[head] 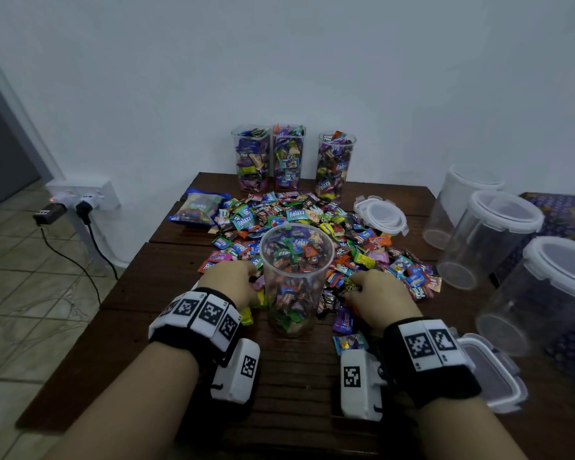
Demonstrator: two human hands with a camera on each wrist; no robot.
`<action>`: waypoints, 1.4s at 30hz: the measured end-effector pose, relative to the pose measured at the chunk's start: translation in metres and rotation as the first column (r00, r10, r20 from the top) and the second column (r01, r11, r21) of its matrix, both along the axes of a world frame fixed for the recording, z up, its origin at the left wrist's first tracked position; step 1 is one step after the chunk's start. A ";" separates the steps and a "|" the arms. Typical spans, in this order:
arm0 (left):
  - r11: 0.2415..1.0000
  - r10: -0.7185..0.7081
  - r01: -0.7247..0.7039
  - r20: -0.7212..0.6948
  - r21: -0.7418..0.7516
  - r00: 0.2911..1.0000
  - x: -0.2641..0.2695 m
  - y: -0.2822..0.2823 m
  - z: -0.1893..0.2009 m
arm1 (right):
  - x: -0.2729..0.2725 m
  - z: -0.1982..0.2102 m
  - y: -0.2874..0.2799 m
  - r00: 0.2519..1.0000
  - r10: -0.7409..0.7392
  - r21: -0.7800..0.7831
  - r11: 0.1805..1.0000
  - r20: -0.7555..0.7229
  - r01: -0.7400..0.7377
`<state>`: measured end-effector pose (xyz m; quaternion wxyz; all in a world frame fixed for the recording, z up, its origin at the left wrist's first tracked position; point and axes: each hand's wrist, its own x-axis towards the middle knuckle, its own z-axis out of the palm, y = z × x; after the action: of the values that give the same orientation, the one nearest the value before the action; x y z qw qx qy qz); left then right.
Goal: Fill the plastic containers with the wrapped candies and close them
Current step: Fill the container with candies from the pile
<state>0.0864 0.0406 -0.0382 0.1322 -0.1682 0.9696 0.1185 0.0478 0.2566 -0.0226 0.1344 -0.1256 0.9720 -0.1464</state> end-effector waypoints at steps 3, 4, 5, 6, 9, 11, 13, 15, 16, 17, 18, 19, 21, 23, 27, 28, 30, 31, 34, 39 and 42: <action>0.999 -0.047 0.048 0.069 -0.014 0.997 -0.002 0.002 0.003 | 0.002 0.001 -0.001 1.000 0.017 0.003 1.000 0.011 -0.017; 0.998 -0.049 0.051 0.080 -0.033 0.996 -0.003 0.004 0.003 | 0.003 0.002 -0.001 1.000 0.023 0.010 1.000 0.006 -0.023; 0.997 -0.053 0.057 0.071 -0.051 0.996 -0.004 0.005 0.003 | 0.002 0.001 -0.001 1.000 0.018 0.009 1.000 0.004 -0.018; 0.996 -0.054 0.057 0.053 -0.073 0.997 -0.004 0.006 0.001 | 0.002 0.000 -0.001 1.000 0.023 0.002 1.000 -0.008 -0.023; 0.989 -0.068 0.068 0.004 -0.129 0.998 -0.007 0.007 -0.004 | 0.002 0.000 -0.001 0.999 0.033 0.004 0.999 -0.020 -0.033; 0.986 -0.079 0.076 -0.013 -0.148 0.997 -0.009 0.006 -0.006 | 0.001 0.000 0.000 0.999 0.031 -0.007 1.000 -0.024 -0.031; 0.991 -0.055 0.050 -0.038 -0.121 0.998 -0.008 0.005 -0.006 | 0.001 -0.001 0.000 0.999 0.035 -0.032 0.999 -0.032 -0.036; 0.996 -0.015 0.008 -0.079 -0.088 0.997 -0.008 0.003 -0.007 | 0.000 0.000 0.001 0.999 0.033 -0.049 0.998 -0.034 -0.034; 0.998 0.010 -0.016 -0.103 -0.060 0.995 -0.007 0.002 -0.007 | 0.000 0.000 0.001 0.999 0.029 -0.058 0.998 -0.037 -0.031; 0.999 0.030 -0.034 -0.126 -0.030 0.992 -0.007 0.000 -0.007 | 0.000 0.001 0.001 0.999 0.021 -0.066 0.998 -0.044 -0.024; 0.999 0.046 -0.047 -0.150 -0.004 0.988 -0.006 0.000 -0.007 | 0.001 0.003 0.002 0.999 0.007 -0.073 0.997 -0.053 -0.011; 0.998 0.063 -0.060 -0.172 0.026 0.983 -0.005 0.000 -0.005 | 0.001 0.004 0.002 0.998 -0.005 -0.087 0.996 -0.065 -0.001; 0.993 0.095 -0.077 -0.223 0.086 0.970 -0.003 0.000 -0.002 | 0.002 0.005 0.002 0.996 -0.014 -0.109 0.994 -0.084 0.005; 0.984 0.135 -0.096 -0.269 0.152 0.954 -0.001 0.000 0.000 | 0.003 0.005 0.002 0.994 -0.022 -0.142 0.990 -0.103 0.007; 0.963 0.205 -0.118 -0.376 0.241 0.904 0.004 -0.004 0.009 | 0.002 0.007 0.002 0.985 -0.049 -0.207 0.978 -0.164 0.014; 0.959 0.220 -0.118 -0.412 0.259 0.884 0.007 -0.006 0.013 | 0.002 0.009 0.002 0.983 -0.060 -0.226 0.974 -0.175 0.019; 0.949 0.246 -0.104 -0.492 0.299 0.835 0.011 -0.006 0.021 | 0.002 0.014 0.004 0.978 -0.080 -0.289 0.957 -0.191 0.022; 0.943 0.261 -0.096 -0.532 0.318 0.806 0.013 -0.006 0.026 | 0.002 0.016 0.006 0.974 -0.083 -0.325 0.946 -0.209 0.011; 0.926 0.312 -0.074 -0.639 0.371 0.703 0.018 -0.004 0.038 | 0.002 0.023 0.007 0.944 -0.094 -0.397 0.917 -0.317 -0.042; 0.901 0.348 0.018 -0.748 0.433 0.565 0.023 0.005 0.057 | 0.009 0.039 0.000 0.871 -0.160 -0.558 0.817 -0.464 -0.147; 0.888 0.356 0.075 -0.781 0.453 0.513 0.025 0.010 0.066 | 0.019 0.049 -0.009 0.839 -0.176 -0.648 0.721 -0.515 -0.246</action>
<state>0.1117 0.0506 0.0278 -0.3332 -0.1355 0.8396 0.4070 0.0664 0.2477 0.0266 -0.2003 -0.2218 0.8395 -0.4538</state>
